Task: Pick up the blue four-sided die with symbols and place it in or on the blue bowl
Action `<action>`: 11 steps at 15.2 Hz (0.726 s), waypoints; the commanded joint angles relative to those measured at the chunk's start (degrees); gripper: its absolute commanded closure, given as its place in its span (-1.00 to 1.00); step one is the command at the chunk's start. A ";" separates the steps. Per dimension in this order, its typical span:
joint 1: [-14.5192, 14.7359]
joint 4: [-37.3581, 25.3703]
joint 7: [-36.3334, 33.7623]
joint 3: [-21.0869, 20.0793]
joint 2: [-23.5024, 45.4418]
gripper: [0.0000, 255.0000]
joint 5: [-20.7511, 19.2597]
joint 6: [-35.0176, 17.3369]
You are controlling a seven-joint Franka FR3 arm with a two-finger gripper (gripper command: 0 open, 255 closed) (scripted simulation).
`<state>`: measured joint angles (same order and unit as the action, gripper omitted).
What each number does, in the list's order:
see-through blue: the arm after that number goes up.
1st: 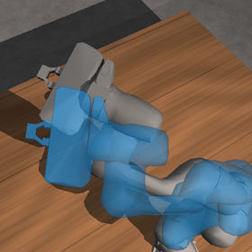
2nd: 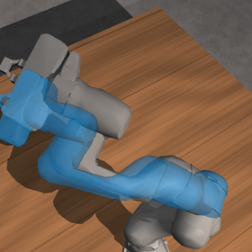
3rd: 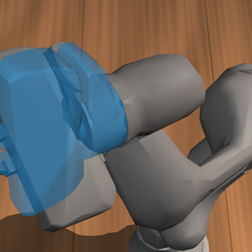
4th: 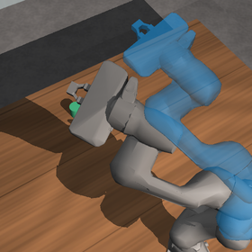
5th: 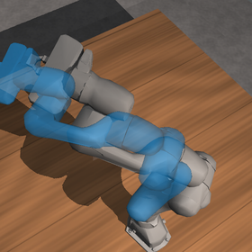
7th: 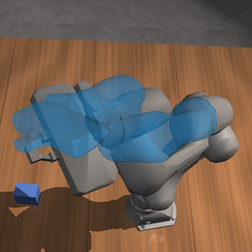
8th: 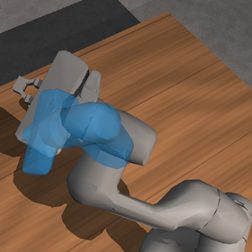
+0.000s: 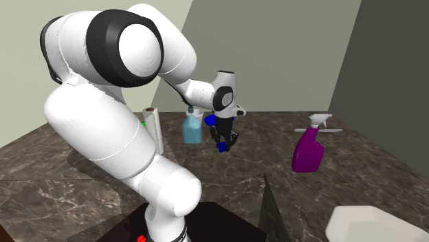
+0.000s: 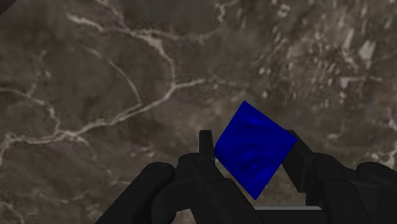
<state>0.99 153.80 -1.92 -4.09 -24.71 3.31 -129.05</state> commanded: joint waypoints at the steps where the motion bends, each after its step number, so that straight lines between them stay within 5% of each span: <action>1: -0.01 0.01 0.00 0.01 0.01 1.00 -0.01 0.00; 11: -0.04 -3.77 -0.07 0.24 -3.60 1.00 -0.15 7.39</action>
<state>0.94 150.54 -1.95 -3.86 -27.89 3.16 -122.63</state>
